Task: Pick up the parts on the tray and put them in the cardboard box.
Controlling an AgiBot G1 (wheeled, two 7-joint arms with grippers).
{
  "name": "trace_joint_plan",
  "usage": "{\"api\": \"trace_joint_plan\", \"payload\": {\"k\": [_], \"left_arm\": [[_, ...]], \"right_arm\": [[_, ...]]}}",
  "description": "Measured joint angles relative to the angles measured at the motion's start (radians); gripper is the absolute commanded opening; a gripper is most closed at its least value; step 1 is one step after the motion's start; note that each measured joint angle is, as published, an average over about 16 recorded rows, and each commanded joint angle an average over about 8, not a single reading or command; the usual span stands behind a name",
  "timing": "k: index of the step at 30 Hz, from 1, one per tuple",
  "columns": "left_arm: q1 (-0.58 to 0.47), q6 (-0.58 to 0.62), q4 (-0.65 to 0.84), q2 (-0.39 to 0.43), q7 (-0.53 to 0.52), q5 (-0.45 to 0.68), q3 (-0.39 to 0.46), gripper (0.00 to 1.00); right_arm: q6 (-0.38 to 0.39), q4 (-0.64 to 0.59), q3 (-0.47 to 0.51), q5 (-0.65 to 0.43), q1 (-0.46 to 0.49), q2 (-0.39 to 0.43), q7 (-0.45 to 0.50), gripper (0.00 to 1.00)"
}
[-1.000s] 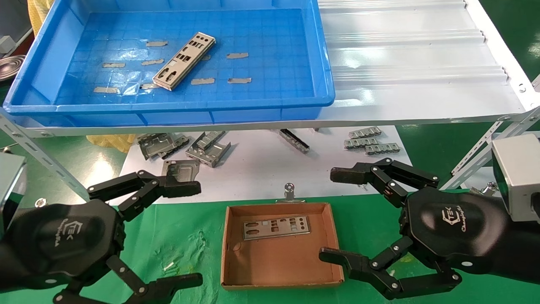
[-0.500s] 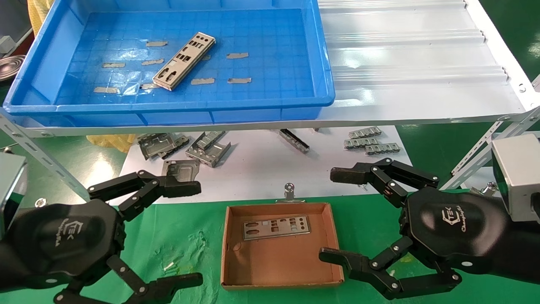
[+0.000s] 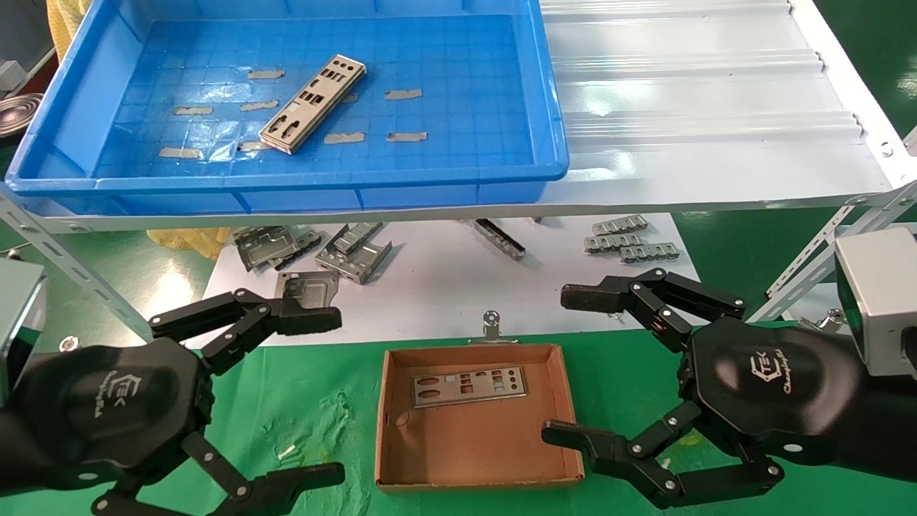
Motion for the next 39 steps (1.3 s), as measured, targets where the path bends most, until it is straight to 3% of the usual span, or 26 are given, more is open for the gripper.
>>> {"api": "trace_joint_plan", "payload": {"k": [39], "left_arm": [[0.0, 0.0, 0.0, 0.0, 0.0, 0.0, 0.0, 1.0]], "right_arm": [[0.0, 0.0, 0.0, 0.0, 0.0, 0.0, 0.0, 1.0]]}}
